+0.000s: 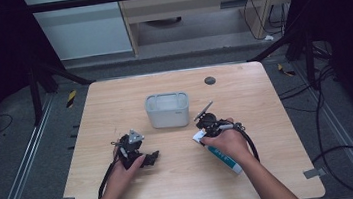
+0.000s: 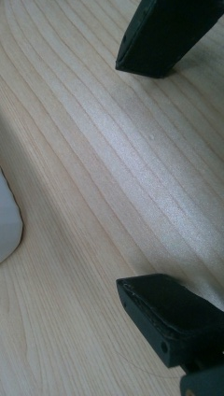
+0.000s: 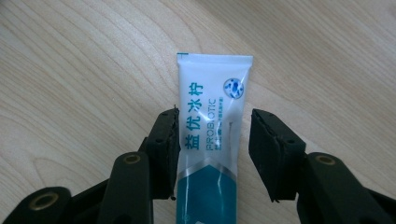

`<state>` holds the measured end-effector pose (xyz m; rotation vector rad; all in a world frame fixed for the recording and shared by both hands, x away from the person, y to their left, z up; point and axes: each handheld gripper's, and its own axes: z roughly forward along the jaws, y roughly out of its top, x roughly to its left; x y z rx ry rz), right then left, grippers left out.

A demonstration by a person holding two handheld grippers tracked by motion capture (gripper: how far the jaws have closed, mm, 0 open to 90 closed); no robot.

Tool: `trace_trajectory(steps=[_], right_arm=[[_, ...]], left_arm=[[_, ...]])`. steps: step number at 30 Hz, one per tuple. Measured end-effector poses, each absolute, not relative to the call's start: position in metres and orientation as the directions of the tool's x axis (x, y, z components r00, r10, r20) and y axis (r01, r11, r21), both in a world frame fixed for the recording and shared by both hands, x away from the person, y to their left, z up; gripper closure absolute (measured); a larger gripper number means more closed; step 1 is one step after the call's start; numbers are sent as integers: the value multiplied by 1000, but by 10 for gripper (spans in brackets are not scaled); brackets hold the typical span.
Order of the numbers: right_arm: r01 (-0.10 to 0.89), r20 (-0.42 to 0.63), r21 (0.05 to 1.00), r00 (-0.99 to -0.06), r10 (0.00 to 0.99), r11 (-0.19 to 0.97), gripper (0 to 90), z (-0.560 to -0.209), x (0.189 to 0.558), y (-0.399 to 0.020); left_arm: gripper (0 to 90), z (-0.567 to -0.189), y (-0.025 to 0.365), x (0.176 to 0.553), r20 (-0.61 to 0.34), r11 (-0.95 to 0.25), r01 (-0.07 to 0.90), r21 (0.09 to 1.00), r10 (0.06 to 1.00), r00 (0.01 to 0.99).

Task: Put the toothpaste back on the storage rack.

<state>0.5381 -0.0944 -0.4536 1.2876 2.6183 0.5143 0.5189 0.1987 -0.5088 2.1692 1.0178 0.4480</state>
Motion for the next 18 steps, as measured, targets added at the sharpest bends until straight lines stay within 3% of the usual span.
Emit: trace_trajectory(steps=[18], right_arm=[[761,15,340,-592,806,552,547,-465,534,-96]], left_arm=[[0,-509,199,519,18,-455,536,711,774,633]])
